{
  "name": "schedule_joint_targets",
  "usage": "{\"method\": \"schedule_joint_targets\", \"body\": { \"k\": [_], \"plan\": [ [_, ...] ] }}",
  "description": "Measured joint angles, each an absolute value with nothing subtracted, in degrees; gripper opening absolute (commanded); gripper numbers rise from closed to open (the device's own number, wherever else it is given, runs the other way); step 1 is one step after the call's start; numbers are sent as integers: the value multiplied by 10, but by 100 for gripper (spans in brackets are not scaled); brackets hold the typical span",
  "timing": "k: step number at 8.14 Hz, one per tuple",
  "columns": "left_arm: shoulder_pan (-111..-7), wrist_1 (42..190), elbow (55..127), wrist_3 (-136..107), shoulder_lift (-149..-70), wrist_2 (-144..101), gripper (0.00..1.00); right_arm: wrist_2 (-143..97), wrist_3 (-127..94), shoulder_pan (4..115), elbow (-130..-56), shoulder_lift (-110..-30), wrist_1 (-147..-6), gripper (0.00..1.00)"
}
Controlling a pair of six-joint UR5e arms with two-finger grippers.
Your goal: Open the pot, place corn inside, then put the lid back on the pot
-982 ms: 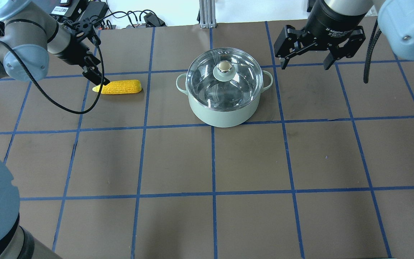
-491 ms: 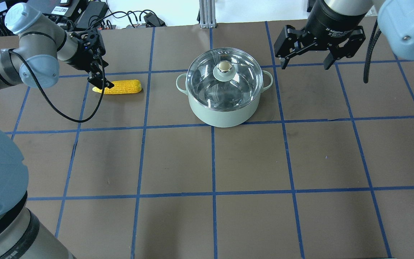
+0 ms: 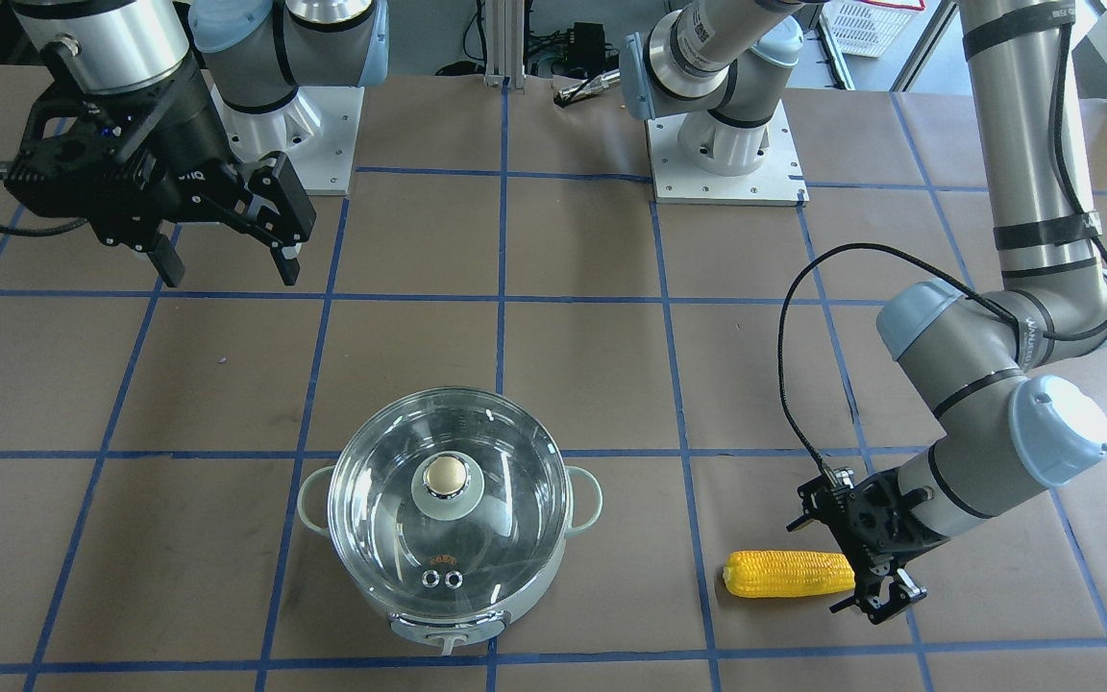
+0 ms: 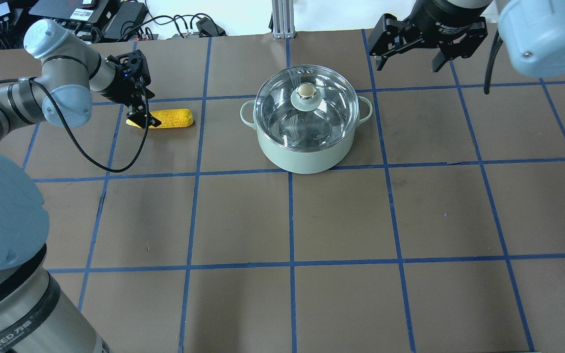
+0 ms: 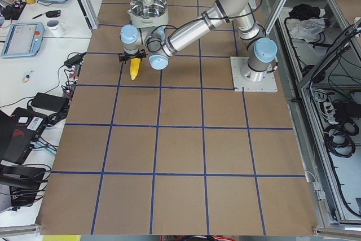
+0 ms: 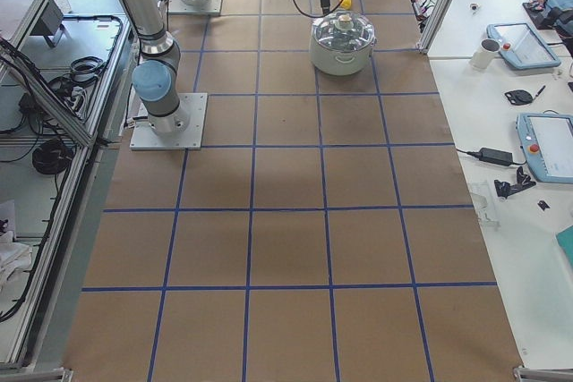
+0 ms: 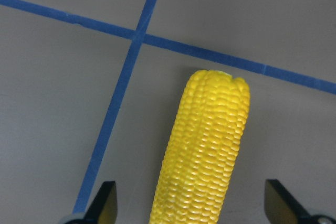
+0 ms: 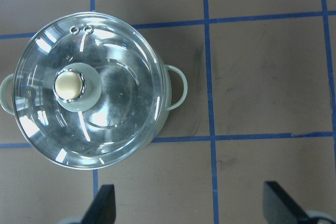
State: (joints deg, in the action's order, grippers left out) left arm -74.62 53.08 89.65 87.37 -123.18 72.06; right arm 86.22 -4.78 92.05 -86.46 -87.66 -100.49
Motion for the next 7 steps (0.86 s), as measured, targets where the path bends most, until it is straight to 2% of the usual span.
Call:
{"method": "schedule_joint_targets", "body": {
  "k": [4, 5, 6, 7],
  "plan": [
    [-746, 524, 896, 874, -1257, 721, 100, 868, -115, 970, -814, -748, -1100, 100],
    [-746, 523, 896, 874, -1261, 720, 84, 879, -143, 992, -801, -715, -1125, 100],
    [-746, 523, 896, 874, -1264, 719, 21, 890, -168, 1013, -794, -689, -1154, 100],
    [-746, 522, 896, 875, -1266, 718, 0, 901, -187, 1030, -791, -669, -1178, 100]
  ]
}}
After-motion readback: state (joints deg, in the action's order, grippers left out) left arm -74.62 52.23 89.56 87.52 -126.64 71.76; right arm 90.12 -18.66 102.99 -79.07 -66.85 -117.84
